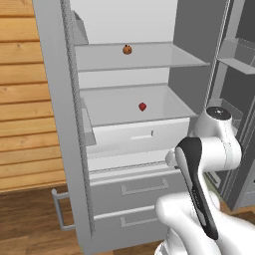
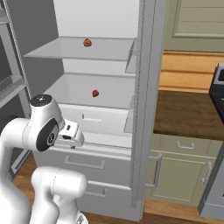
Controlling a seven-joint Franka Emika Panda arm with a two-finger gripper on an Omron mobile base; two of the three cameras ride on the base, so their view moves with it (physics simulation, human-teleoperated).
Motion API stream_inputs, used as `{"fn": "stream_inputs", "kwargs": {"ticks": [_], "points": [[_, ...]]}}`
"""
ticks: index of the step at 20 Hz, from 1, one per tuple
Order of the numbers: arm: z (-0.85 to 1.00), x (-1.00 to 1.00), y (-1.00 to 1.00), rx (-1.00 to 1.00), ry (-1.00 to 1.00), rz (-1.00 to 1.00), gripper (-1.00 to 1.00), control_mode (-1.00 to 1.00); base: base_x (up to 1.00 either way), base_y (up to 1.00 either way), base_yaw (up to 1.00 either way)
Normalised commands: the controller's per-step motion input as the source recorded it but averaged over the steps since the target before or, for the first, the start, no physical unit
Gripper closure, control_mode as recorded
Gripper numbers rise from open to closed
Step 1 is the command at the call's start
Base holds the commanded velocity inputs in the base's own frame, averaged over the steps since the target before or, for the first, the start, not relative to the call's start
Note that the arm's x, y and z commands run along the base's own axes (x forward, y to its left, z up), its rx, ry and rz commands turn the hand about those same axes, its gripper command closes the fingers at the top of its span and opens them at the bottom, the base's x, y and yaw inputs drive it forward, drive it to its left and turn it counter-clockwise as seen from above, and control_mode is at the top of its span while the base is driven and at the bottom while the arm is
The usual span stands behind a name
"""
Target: Take the strawberry from the fridge and place it on top of the pancake, located on the dining counter.
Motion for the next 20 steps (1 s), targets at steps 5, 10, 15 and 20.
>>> {"fn": "stream_inputs", "kwargs": {"ticks": [5,10,15,20], "points": [[0.0,0.0,0.0,0.0,0.0,0.0,-1.0,1.0,0.03,0.07,-0.01],[0.0,0.0,0.0,0.0,0.0,0.0,-1.0,1.0,0.51,0.25,-0.03],[0.0,0.0,0.0,0.0,0.0,0.0,-1.0,1.0,0.49,0.0,-0.01],[0.0,0.0,0.0,0.0,0.0,0.0,-1.0,1.0,0.42,0.03,0.0]]}}
